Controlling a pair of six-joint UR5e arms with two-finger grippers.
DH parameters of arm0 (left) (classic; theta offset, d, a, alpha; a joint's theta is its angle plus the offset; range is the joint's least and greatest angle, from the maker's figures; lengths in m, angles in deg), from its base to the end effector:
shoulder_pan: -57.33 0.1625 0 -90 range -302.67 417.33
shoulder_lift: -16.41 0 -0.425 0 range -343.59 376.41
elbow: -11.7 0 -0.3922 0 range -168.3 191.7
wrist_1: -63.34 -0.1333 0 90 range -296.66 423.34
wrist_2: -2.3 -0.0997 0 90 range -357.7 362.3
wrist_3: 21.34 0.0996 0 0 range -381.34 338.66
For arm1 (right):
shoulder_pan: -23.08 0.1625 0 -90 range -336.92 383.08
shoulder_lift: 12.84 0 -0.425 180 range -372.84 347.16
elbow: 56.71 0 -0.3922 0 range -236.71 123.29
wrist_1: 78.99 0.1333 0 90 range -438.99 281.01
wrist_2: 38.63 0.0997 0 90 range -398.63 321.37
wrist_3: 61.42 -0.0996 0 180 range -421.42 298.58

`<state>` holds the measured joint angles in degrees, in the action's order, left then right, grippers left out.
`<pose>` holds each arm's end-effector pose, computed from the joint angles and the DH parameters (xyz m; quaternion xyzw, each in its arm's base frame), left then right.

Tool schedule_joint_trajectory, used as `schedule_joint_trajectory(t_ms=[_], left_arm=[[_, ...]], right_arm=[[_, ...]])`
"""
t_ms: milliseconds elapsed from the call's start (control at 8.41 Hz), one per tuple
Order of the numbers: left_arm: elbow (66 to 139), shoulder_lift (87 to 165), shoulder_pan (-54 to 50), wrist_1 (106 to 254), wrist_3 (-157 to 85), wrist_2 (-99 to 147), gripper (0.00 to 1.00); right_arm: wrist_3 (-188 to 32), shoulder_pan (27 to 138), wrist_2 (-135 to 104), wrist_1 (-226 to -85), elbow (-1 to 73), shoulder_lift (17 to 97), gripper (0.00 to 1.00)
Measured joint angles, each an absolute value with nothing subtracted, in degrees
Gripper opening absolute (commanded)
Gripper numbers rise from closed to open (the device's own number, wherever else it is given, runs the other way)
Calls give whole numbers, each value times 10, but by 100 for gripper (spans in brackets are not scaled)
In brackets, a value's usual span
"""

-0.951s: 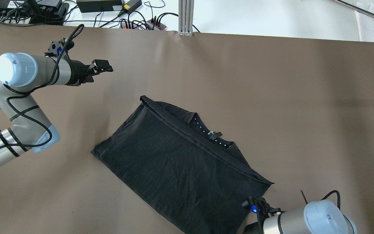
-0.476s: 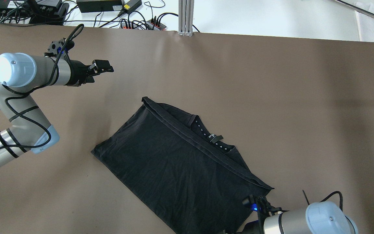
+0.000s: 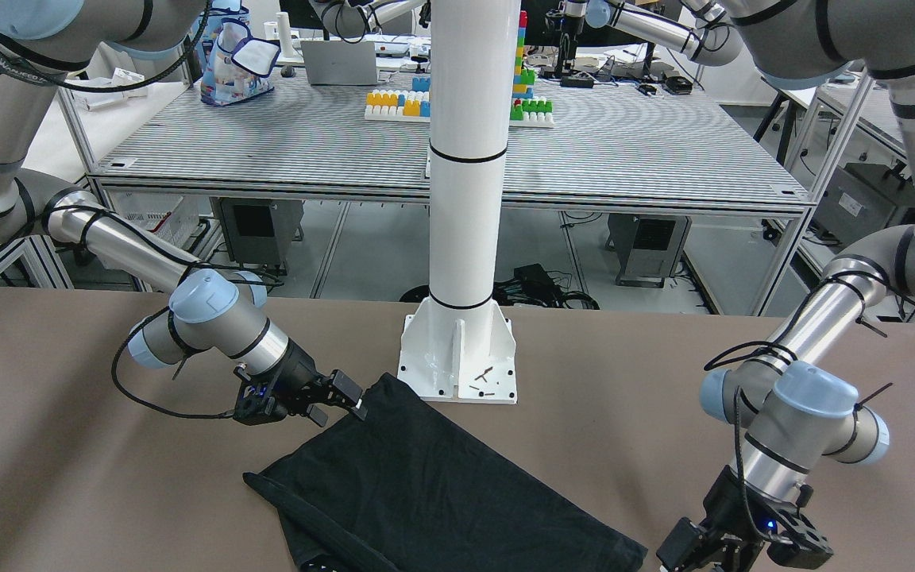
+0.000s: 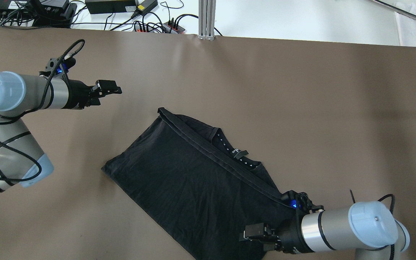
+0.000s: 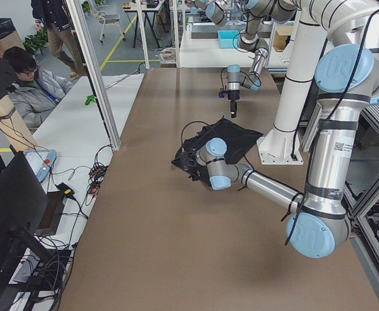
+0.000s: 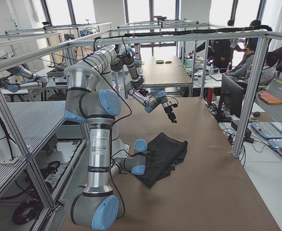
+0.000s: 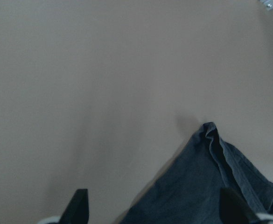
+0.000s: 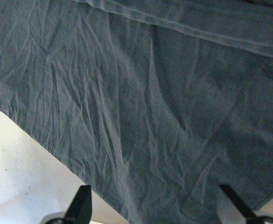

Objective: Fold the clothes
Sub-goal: 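Lower the left gripper onto the shirt's corner nearest it and grasp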

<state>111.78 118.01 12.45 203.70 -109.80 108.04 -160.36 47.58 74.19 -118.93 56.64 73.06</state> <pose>0.3302 -0.4788 0.3687 0.1278 0.5790 -0.2210 0.7743 -0.4063 -0.2892 0.3281 -0.0698 -0.6289 0.1013 0.7677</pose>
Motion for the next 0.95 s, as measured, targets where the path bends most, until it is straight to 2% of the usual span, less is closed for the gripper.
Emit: schedule_joint_trajectory(t_ms=[595, 951], left_arm=[[1137, 1146, 261, 2041, -1142, 958, 100], [1137, 1130, 284, 2043, -1144, 937, 100]], right_arm=[[-1577, 513, 728, -1213, 565, 729, 94], [-1576, 515, 721, -1215, 565, 729, 94]])
